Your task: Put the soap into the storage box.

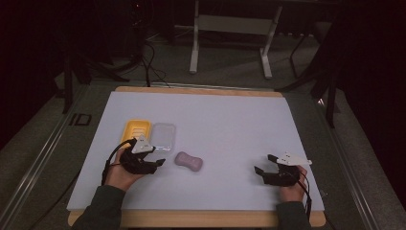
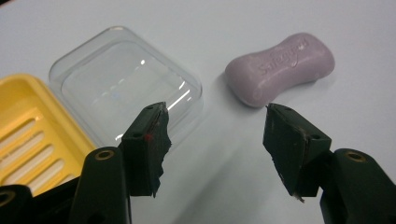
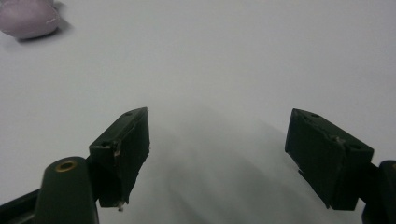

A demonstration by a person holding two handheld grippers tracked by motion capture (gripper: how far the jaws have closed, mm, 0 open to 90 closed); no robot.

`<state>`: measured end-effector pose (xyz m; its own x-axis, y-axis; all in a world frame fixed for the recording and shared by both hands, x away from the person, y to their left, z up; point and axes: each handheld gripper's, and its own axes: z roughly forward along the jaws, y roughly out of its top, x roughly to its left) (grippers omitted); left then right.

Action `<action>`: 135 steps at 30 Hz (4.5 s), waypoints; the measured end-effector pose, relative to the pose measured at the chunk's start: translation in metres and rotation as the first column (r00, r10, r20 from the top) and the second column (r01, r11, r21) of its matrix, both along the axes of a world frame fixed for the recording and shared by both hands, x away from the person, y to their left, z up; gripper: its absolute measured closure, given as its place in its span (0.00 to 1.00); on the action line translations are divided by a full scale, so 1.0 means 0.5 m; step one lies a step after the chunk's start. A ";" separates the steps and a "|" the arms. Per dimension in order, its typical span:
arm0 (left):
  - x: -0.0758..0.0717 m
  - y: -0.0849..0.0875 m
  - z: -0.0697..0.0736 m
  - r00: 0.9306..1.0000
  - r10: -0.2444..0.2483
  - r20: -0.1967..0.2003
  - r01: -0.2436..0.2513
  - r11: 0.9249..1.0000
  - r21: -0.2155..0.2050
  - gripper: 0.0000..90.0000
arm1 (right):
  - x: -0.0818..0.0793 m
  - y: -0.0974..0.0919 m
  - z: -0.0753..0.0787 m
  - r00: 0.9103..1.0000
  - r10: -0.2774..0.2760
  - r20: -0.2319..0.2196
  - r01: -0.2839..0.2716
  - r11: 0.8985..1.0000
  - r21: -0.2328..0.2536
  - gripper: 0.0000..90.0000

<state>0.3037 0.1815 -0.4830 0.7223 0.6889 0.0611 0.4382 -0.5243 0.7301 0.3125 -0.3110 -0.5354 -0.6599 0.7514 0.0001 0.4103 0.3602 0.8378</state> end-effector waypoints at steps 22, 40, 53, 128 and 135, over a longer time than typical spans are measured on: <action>0.028 -0.056 0.030 0.993 -0.118 0.008 0.117 0.991 0.057 0.43 | 0.001 0.003 -0.001 1.000 -0.005 -0.007 0.005 1.000 -0.016 0.21; 0.053 -0.082 0.031 0.979 -0.202 -0.026 0.203 0.976 0.073 0.41 | 0.001 0.003 -0.001 1.000 -0.005 -0.008 0.005 1.000 -0.016 0.21; 0.073 -0.102 0.034 0.966 -0.254 -0.049 0.257 0.964 0.074 0.38 | 0.002 0.003 -0.001 1.000 -0.004 -0.008 0.004 1.000 -0.017 0.21; 0.120 -0.173 -0.069 0.911 -0.333 -0.244 0.376 0.914 0.154 0.17 | 0.002 0.005 -0.001 1.000 -0.004 -0.012 0.003 1.000 -0.027 0.21; 0.110 -0.169 -0.069 0.900 -0.344 -0.267 0.401 0.894 0.202 0.19 | 0.002 0.005 -0.001 1.000 -0.003 -0.013 0.003 1.000 -0.028 0.20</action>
<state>0.3588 0.0969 -0.5177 0.9369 0.3495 0.0041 0.3075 -0.8299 0.4656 0.3136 -0.3082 -0.5359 -0.6575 0.7534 -0.0124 0.4223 0.3821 0.8220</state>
